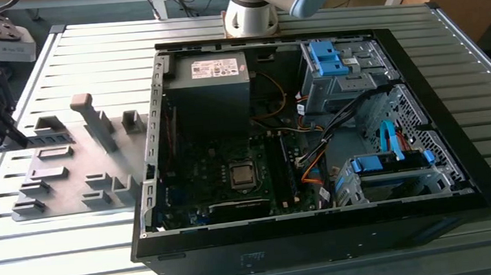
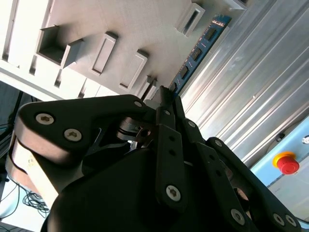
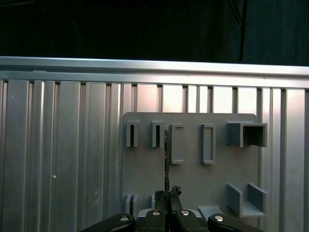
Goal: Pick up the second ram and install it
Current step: 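Pick up the second ram and move it above second insertion slot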
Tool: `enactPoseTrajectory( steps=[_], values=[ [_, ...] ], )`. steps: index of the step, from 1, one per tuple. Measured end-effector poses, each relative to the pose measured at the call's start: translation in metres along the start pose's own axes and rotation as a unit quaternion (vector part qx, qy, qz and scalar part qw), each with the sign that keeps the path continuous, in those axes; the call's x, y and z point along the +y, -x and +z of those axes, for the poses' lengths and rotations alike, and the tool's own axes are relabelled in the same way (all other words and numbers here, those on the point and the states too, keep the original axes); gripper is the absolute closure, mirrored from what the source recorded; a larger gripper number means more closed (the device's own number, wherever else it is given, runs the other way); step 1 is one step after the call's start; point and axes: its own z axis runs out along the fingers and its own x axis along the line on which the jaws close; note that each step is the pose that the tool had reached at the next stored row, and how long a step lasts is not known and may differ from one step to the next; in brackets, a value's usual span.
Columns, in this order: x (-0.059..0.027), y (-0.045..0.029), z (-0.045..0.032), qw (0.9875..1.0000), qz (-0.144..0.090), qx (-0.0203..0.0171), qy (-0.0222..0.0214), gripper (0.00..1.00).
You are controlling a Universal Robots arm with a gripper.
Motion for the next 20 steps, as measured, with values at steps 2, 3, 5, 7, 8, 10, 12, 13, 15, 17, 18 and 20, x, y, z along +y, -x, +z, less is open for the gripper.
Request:
enactPoseTrajectory(
  steps=[2,3,5,7,8,10,12,13,15,17,18,20],
  values=[
    [0.0,0.0,-0.0006,1.0,0.0,-0.0001,0.0,0.86],
    [0.0,0.0001,-0.0024,1.0,0.0,-0.0002,0.0,0.86],
    [0.0,0.0001,-0.003,1.0,0.0,-0.0002,0.0,0.86],
    [0.0,0.0002,-0.005,1.0,0.0,-0.0002,0.0,0.86],
    [0.0,0.0002,-0.0052,1.0,0.0,-0.0002,0.0,0.86],
    [0.0,0.0002,-0.0057,1.0,0.0,-0.0003,0.0,0.86],
    [0.0,0.0002,-0.0063,1.0,0.0,-0.0002,0.0,0.86],
    [0.0,0.0002,-0.0065,1.0,0.0,-0.0003,0.0,0.86],
    [0.0,0.0003,-0.0068,1.0,0.0,-0.0003,0.0,0.86],
    [0.0,0.0003,-0.0071,1.0,0.0,-0.0002,0.0,0.86],
    [0.0,0.0002,-0.0073,1.0,0.0,-0.0002,0.0,0.86],
    [0.0,0.0003,-0.0081,1.0,0.0,-0.0001,0.0001,0.86]
  ],
)
